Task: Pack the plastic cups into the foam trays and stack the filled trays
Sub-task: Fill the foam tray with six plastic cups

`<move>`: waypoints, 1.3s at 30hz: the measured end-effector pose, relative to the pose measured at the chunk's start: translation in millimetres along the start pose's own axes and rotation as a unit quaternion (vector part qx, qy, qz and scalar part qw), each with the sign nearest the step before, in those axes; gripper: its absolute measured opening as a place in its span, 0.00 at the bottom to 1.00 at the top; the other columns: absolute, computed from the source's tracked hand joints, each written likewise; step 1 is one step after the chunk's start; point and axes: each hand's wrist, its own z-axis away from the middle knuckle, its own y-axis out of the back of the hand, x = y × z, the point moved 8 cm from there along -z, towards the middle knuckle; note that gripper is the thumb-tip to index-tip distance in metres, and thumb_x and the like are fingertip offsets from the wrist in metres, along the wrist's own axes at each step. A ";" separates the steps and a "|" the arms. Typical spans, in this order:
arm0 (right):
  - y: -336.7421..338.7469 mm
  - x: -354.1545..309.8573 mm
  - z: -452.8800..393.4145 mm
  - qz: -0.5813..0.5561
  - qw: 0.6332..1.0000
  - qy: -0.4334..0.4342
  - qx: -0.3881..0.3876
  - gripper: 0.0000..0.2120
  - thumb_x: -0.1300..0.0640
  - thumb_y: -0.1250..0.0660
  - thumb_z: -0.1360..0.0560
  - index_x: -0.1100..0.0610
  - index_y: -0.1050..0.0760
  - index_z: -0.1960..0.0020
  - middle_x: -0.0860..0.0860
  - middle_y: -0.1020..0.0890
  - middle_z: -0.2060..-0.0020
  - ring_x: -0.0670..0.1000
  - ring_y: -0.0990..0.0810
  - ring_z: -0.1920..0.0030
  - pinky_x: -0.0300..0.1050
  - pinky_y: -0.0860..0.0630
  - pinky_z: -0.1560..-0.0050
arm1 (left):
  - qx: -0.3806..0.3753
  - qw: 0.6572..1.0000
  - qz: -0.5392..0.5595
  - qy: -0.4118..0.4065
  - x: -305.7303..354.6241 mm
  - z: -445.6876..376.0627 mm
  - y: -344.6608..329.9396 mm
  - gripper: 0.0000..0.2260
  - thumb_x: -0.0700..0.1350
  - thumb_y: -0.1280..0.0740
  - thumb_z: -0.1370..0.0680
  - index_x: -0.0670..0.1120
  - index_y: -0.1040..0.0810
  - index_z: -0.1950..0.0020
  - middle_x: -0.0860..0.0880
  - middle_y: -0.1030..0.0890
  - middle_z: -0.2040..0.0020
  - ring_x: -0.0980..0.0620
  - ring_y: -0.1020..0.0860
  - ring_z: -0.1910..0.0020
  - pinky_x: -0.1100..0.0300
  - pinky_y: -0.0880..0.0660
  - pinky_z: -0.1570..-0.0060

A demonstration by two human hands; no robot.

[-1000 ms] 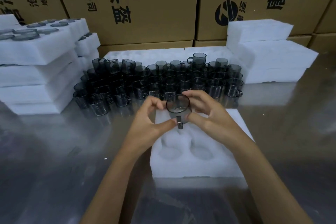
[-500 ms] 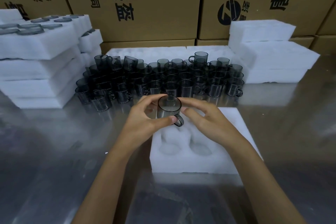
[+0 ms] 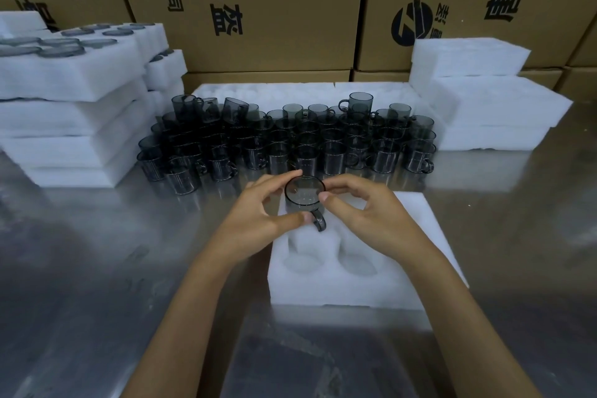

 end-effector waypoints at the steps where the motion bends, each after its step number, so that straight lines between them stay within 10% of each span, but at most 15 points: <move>1: 0.3 0.1 0.0 0.001 1.000 -0.002 -0.001 0.09 0.52 0.30 0.23 0.44 0.19 0.44 0.37 0.17 0.48 0.37 0.22 0.42 0.30 0.33 0.43 | -0.007 1.000 0.003 0.003 -0.4 0.1 -1.4 0.29 0.55 0.23 0.35 0.65 0.24 0.34 0.61 0.23 0.44 0.55 0.28 0.34 0.48 0.33 0.30; 14: -2.1 -1.0 1.1 0.117 0.993 0.006 0.011 0.16 0.49 0.31 0.22 0.44 0.21 0.35 0.38 0.22 0.38 0.40 0.35 0.31 0.45 0.41 0.25 | -0.050 0.972 0.210 0.092 -18.2 0.3 -12.2 0.21 0.43 0.33 0.27 0.59 0.20 0.35 0.54 0.23 0.32 0.53 0.24 0.33 0.49 0.32 0.29; 29: -5.9 -1.8 -0.7 0.227 0.974 0.004 -0.018 0.16 0.48 0.33 0.22 0.43 0.23 0.34 0.37 0.25 0.34 0.44 0.34 0.31 0.36 0.48 0.38 | -0.067 0.974 0.188 0.103 -25.3 1.0 -13.5 0.23 0.39 0.31 0.24 0.57 0.26 0.31 0.54 0.19 0.36 0.49 0.24 0.34 0.44 0.33 0.28; 39: -6.8 0.9 -1.1 0.224 0.975 -0.002 -0.009 0.16 0.48 0.34 0.22 0.43 0.22 0.35 0.38 0.25 0.35 0.44 0.33 0.33 0.36 0.48 0.37 | 0.058 0.981 0.175 0.055 -26.0 -6.2 -14.4 0.10 0.40 0.33 0.24 0.51 0.16 0.46 0.51 0.15 0.50 0.53 0.17 0.49 0.61 0.23 0.51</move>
